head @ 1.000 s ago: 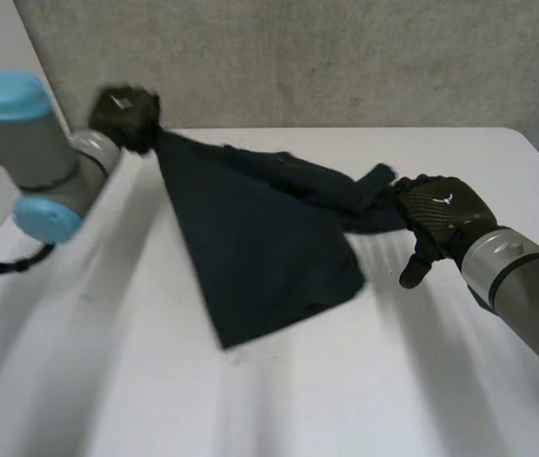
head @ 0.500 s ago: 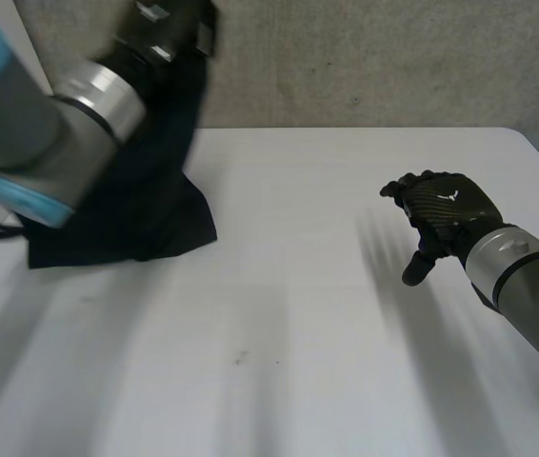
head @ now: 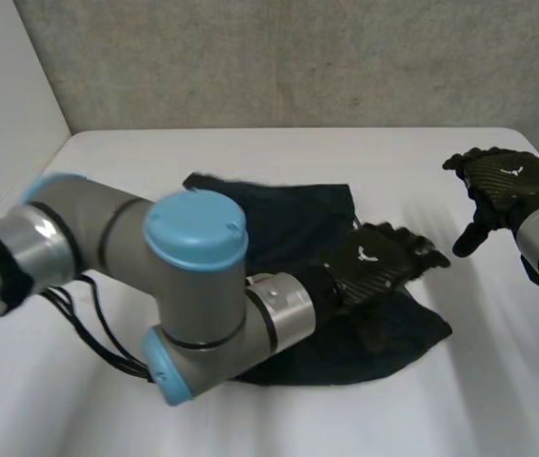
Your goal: Fold the shorts.
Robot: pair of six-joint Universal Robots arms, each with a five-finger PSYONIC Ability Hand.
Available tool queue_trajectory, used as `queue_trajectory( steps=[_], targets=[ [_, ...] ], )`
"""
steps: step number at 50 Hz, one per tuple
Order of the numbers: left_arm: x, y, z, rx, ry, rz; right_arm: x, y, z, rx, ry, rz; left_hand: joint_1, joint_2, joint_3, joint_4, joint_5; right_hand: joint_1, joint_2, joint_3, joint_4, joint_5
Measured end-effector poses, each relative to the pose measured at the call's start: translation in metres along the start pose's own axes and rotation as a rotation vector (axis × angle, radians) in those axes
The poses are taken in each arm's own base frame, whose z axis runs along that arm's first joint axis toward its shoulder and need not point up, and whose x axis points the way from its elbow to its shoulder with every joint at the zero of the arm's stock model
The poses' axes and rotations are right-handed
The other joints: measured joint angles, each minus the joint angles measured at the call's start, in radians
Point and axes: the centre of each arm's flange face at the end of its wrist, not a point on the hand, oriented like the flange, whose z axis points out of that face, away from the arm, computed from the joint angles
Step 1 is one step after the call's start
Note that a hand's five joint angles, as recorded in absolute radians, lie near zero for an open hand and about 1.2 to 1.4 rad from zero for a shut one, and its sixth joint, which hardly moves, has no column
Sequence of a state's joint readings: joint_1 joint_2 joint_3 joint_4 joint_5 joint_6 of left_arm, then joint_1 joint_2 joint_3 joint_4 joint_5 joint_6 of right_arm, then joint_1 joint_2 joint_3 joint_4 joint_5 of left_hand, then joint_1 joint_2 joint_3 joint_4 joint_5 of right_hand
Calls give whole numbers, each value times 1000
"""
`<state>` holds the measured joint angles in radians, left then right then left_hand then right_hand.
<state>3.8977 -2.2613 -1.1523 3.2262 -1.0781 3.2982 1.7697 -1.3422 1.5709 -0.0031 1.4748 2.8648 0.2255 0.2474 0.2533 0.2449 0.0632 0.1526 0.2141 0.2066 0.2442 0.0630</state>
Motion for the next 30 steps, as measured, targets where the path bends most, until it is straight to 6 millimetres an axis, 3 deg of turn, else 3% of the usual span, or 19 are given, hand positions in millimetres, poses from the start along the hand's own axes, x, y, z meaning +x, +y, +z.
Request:
queue_trajectory(
  steps=[7, 12, 16, 20, 30],
  targets=[
    [-31, -27, -40, -48, -187, 21, -12, -5, -12, 15, -138, -139, 0, -13, -7, -7, -7, 0, 0, 0, 0, 0],
    [-45, -32, -76, -97, -332, -2, -24, 1, -32, -28, -275, -214, 3, -11, -7, -6, -4, 0, 0, 0, 0, 0],
    [-50, -23, -103, -155, -447, -31, -36, 17, -47, -82, -381, -223, 48, 28, 15, 26, 37, 5, 0, 1, 0, 0],
    [-48, 1, -132, -258, -563, -76, -49, 39, -60, -124, -477, -230, 100, 75, 66, 79, 87, 44, 20, 27, 14, 19],
    [-23, 49, -162, -446, -596, -156, -49, 74, -64, -150, -506, -334, 119, 104, 96, 106, 115, 265, 270, 279, 242, 223]
  ],
)
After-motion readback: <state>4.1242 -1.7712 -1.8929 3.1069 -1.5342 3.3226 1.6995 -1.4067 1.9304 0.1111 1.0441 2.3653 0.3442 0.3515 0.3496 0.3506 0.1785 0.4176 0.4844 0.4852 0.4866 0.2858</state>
